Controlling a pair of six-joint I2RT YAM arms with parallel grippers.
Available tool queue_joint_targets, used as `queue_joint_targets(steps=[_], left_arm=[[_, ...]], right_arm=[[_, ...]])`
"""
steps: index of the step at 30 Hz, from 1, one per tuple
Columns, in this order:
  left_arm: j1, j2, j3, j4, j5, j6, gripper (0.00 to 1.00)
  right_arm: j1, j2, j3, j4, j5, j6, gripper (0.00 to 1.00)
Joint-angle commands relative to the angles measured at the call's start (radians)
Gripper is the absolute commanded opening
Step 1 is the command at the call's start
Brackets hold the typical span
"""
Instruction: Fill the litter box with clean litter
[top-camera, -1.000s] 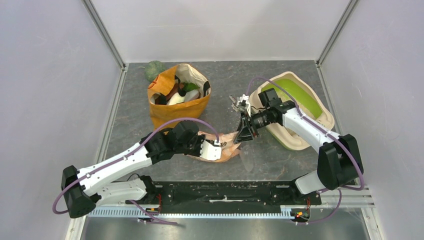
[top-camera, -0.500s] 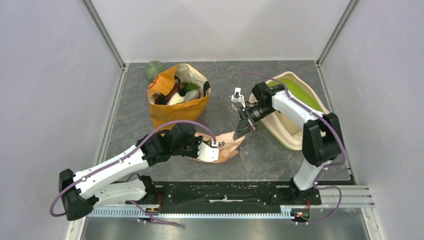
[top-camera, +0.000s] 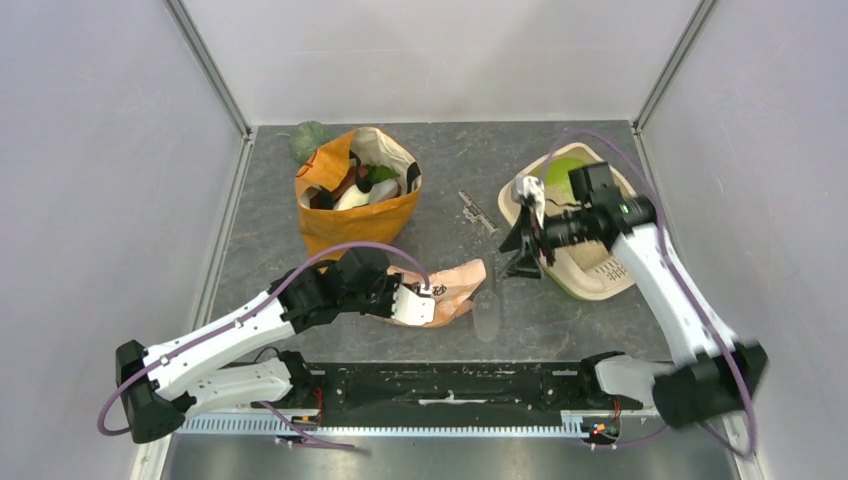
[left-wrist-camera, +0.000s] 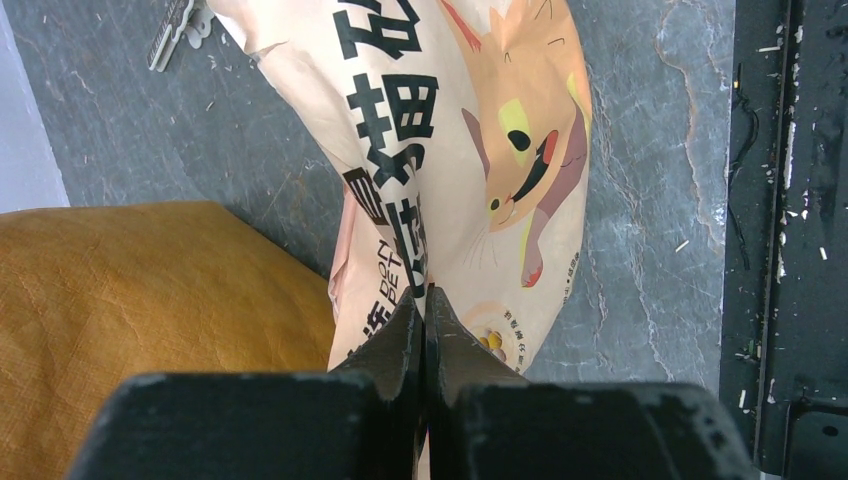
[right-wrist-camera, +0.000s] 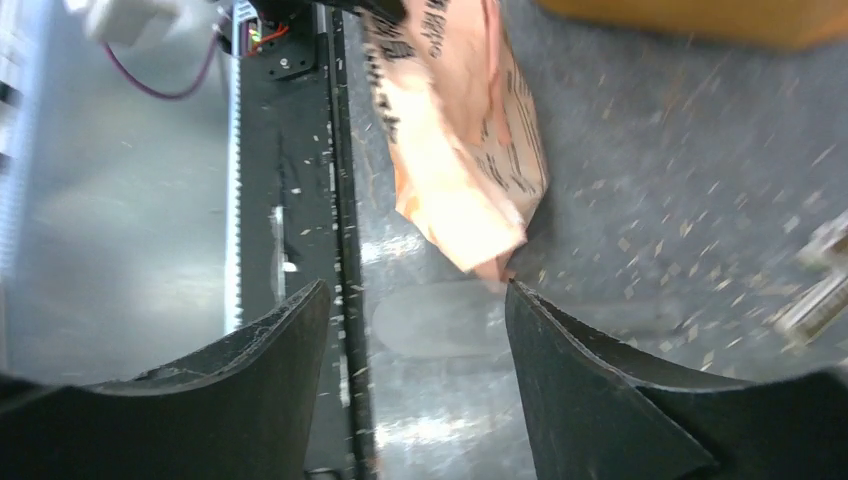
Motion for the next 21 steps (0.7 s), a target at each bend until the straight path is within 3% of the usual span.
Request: queue_joint_targets(steps=[1,8,16,21], left_arm=[[0.004,-0.019,0.011,0.001,0.014,-0.014,0.02],[0.006,-0.013,0.015,0.003,0.008,-0.007,0.02],[0.005,-0.011,0.012,0.004,0.002,-0.011,0.02],[0.007,-0.015,0.012,0.006,-0.006,-0.01,0.02]], right_arm=[[0.1,-0.251,-0.226,0.426,0.081,-0.062,0.74],[0.344,-0.301,-0.411,0.745,0.265,-0.116,0.73],[0.46,-0.175,-0.389,0.821,0.392,-0.166,0.71],[0.479,-0.16,-0.376,0.705,0.393,-0.282,0.69]])
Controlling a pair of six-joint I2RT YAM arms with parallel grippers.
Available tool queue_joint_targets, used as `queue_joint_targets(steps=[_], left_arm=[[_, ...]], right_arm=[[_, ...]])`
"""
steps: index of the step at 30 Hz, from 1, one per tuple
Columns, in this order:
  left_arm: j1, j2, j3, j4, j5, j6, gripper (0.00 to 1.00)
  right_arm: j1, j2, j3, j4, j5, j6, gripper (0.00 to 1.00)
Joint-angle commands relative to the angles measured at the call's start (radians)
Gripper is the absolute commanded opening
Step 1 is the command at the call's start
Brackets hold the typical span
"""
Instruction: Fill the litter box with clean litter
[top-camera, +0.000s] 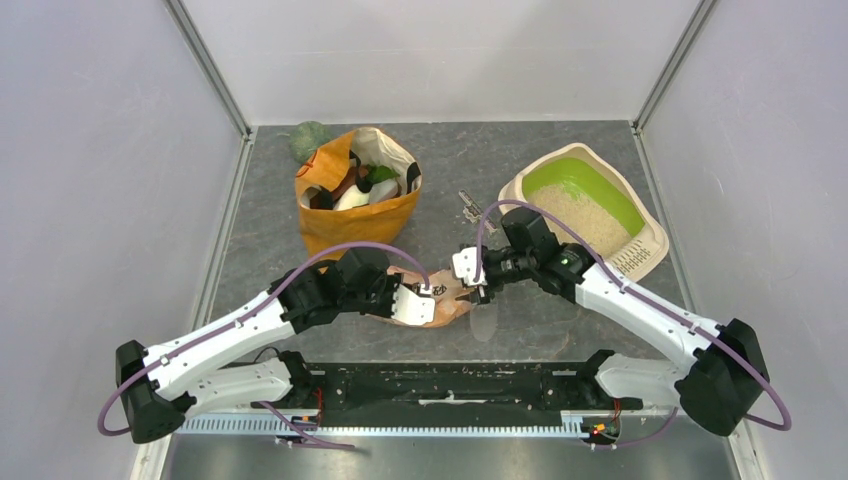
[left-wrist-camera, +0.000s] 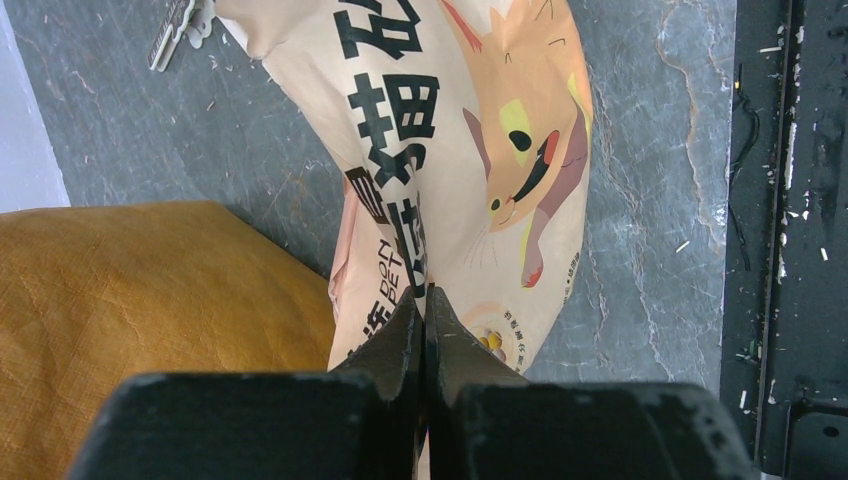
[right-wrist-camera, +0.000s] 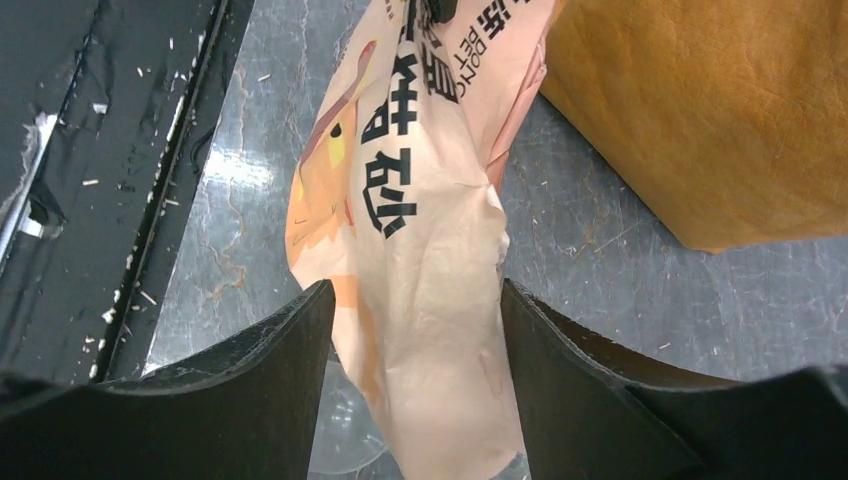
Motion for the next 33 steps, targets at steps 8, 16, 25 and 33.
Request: queue_joint_targets(steps=[8,16,25,33], left_arm=[[0.007,-0.005,0.014,-0.026,-0.027,-0.028,0.02],[0.007,-0.015,0.009,-0.021,-0.024,-0.033,0.02],[0.008,-0.005,0.009,0.011,-0.017,-0.026,0.02],[0.009,-0.012,0.009,0.019,-0.012,-0.028,0.02]], right_arm=[[0.013,0.062,0.015,-0.219,0.104,-0.264,0.64],[-0.017,0.037,0.132,-0.241,0.13,-0.042,0.68],[-0.026,-0.236,-0.061,0.041,-0.034,0.123,0.77],[0.077,-0.068,-0.046,0.182,-0.018,0.136,0.73]])
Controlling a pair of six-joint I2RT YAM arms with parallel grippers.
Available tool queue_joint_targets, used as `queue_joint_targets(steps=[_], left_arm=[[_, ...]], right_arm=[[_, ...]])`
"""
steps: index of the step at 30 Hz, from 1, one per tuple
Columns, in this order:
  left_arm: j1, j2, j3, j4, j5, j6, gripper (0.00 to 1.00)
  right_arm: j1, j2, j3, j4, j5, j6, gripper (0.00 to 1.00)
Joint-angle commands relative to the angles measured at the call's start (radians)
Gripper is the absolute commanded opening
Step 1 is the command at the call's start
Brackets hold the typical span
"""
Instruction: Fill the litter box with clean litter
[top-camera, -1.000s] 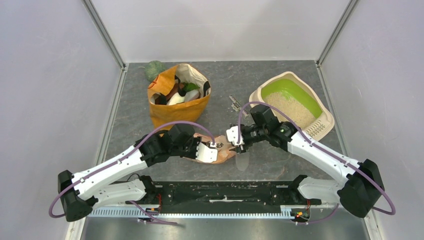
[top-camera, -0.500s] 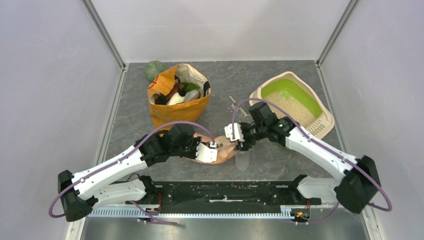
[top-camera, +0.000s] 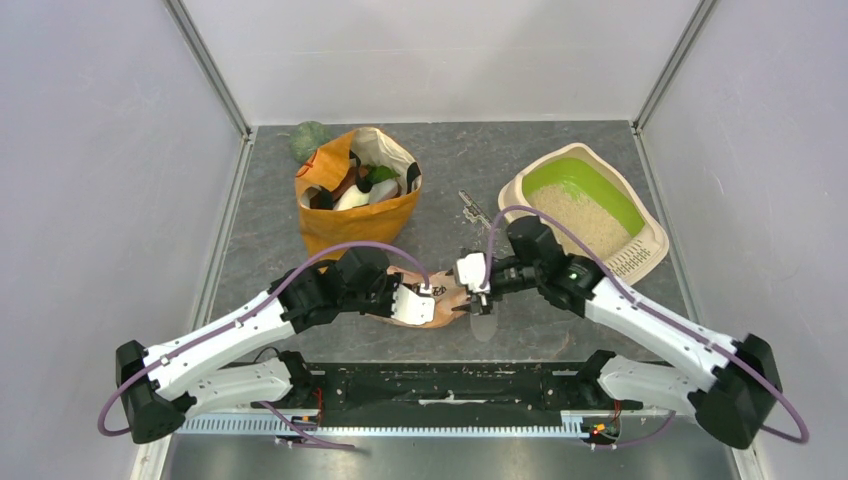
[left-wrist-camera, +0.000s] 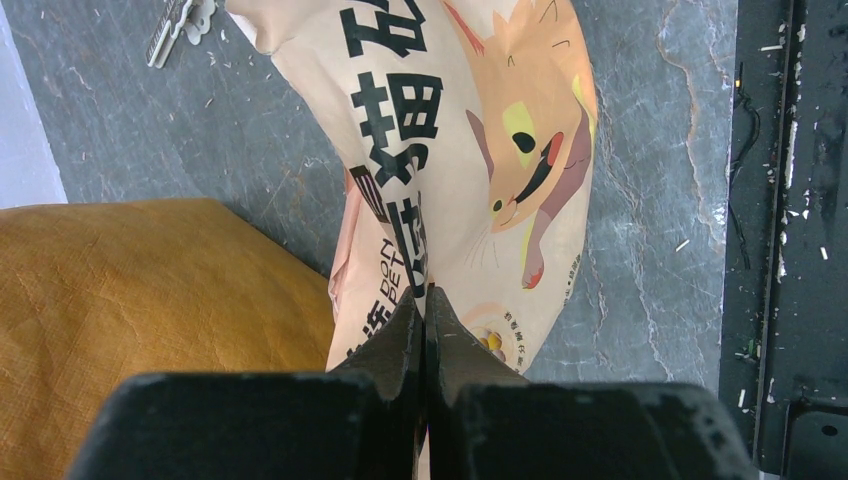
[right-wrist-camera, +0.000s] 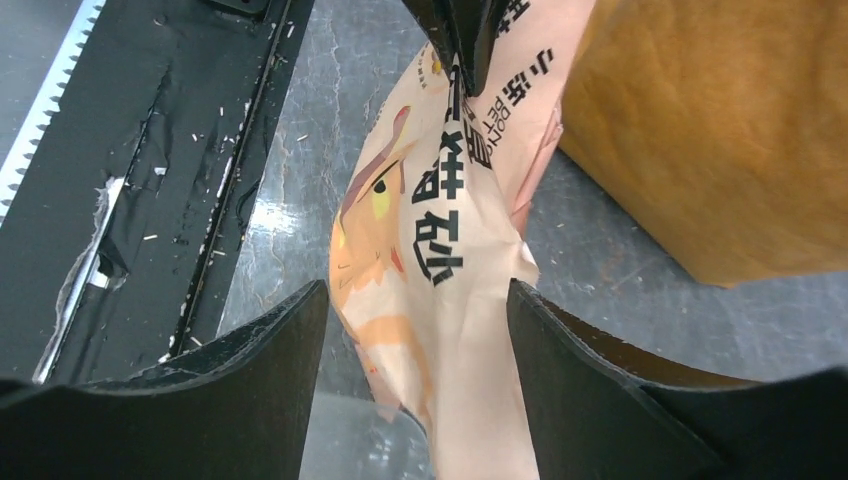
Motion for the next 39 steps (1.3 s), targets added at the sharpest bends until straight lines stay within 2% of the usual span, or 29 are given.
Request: queue_joint_targets(steps=[1,7,8,11,14,19,22,28,29,31,32,36,39], left_arm=[[0.005,-0.012,0.009,0.02,-0.008,-0.026,0.02],[0.005,-0.019,0.008,0.014,-0.024,-0.036,0.02],[0.006,-0.019,0.008,0.007,-0.026,-0.039,0.02],[0.009,-0.032,0.002,0.0,-0.049,-0.042,0.02],[0.031,-0.039,0.004,-0.011,-0.083,-0.041,0.02],[0.145,-0.061,0.029,-0.015,-0.093,0.006,0.02],[0.208,-0.075,0.03,-0.008,-0.107,0.066,0.02],[0.224,-0.048,-0.015,-0.002,-0.102,0.082,0.02],[0.224,-0.036,-0.013,-0.004,-0.098,0.075,0.02],[0.224,-0.016,0.006,-0.026,-0.087,0.059,0.02],[0.224,-0.004,0.017,-0.032,-0.086,0.046,0.09],[0.224,0.012,0.061,-0.046,-0.06,0.021,0.37],[0.223,0.003,0.076,-0.042,-0.02,0.011,0.52]], right_arm=[[0.027,0.086,0.005,0.14,-0.004,0.012,0.72],[0.032,0.17,0.004,0.062,0.06,-0.11,0.49],[0.032,0.175,0.0,0.045,0.063,-0.132,0.4],[0.031,0.193,0.025,-0.016,0.081,-0.154,0.0],[0.005,0.229,0.078,0.007,0.08,-0.107,0.0],[-0.056,0.363,0.281,0.029,0.074,-0.013,0.0],[-0.057,0.398,0.307,0.067,0.08,0.014,0.0],[-0.057,0.5,0.306,0.005,0.073,0.022,0.0],[-0.058,0.506,0.313,-0.022,0.081,0.023,0.04],[-0.061,0.5,0.334,-0.063,0.102,0.057,0.36],[-0.068,0.487,0.343,-0.082,0.102,0.061,0.43],[-0.111,0.425,0.386,-0.148,0.075,0.107,0.59],[-0.16,0.39,0.439,-0.209,0.042,0.18,0.65]])
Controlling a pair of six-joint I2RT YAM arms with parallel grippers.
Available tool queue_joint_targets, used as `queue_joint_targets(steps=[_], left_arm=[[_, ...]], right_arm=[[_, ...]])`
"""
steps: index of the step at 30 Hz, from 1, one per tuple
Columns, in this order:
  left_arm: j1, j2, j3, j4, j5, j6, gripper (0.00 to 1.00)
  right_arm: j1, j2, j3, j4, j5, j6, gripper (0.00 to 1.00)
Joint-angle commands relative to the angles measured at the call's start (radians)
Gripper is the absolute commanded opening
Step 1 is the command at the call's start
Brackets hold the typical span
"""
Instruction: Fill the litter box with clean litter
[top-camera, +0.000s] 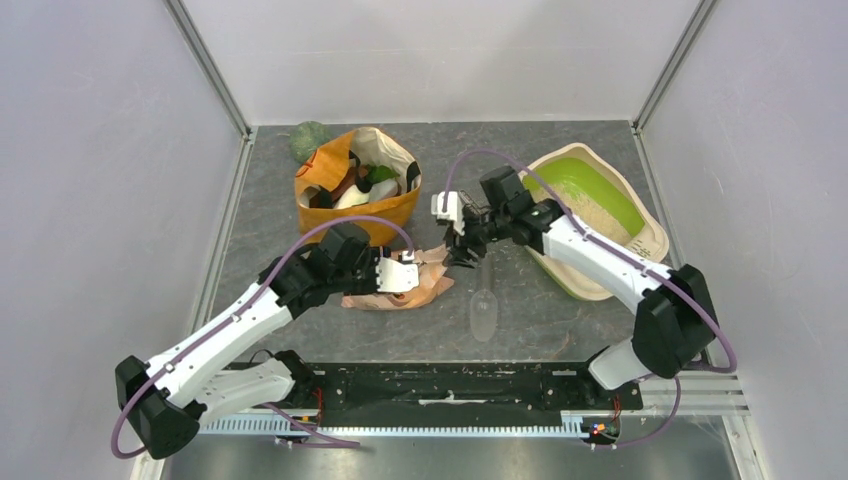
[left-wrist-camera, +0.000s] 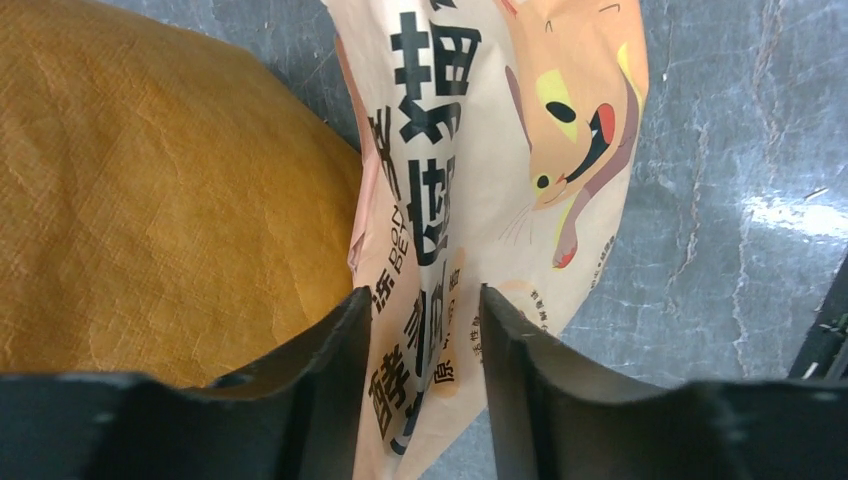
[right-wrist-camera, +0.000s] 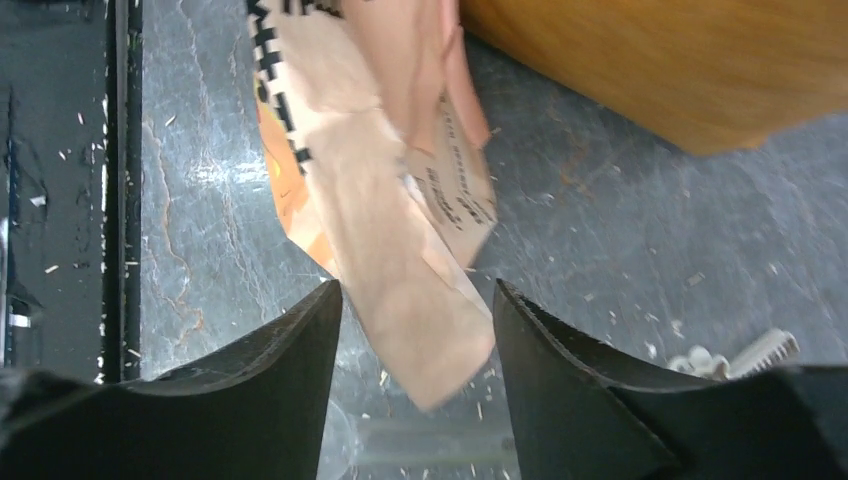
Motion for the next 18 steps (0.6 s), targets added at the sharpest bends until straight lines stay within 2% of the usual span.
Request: queue_joint_targets(steps=[1,3,6,8,9,10,15,18], left_arm=[[0.005,-0.009,0.06,-0.018,0.037,-0.022,0.57],[0.005,-0.008,0.066,-0.018,0.038,-0.025,0.6],[0.005,-0.008,0.078,-0.012,0.043,-0.035,0.7],[0.005,-0.011,0.089,-0.006,0.052,-0.043,0.74],[0.004,-0.012,0.095,-0.003,0.054,-0.047,0.8],[0.004,-0.013,0.1,-0.001,0.058,-0.049,0.82],[0.004,-0.013,0.136,-0.001,0.071,-0.059,0.86],[0.003,-0.016,0.151,-0.001,0.073,-0.061,0.87]], right_arm=[[-0.064,-0.088,0.114,-0.1,-0.03,0.121,0.67],[-0.105,-0.089,0.139,-0.142,-0.025,0.144,0.68],[-0.181,-0.049,0.177,-0.186,0.042,0.187,0.69],[-0.21,0.005,0.222,-0.216,0.119,0.221,0.67],[-0.213,0.041,0.249,-0.237,0.161,0.23,0.66],[-0.213,0.074,0.284,-0.255,0.209,0.232,0.64],[-0.198,0.27,0.484,-0.332,0.457,0.285,0.57],[-0.164,0.352,0.545,-0.341,0.578,0.256,0.54]])
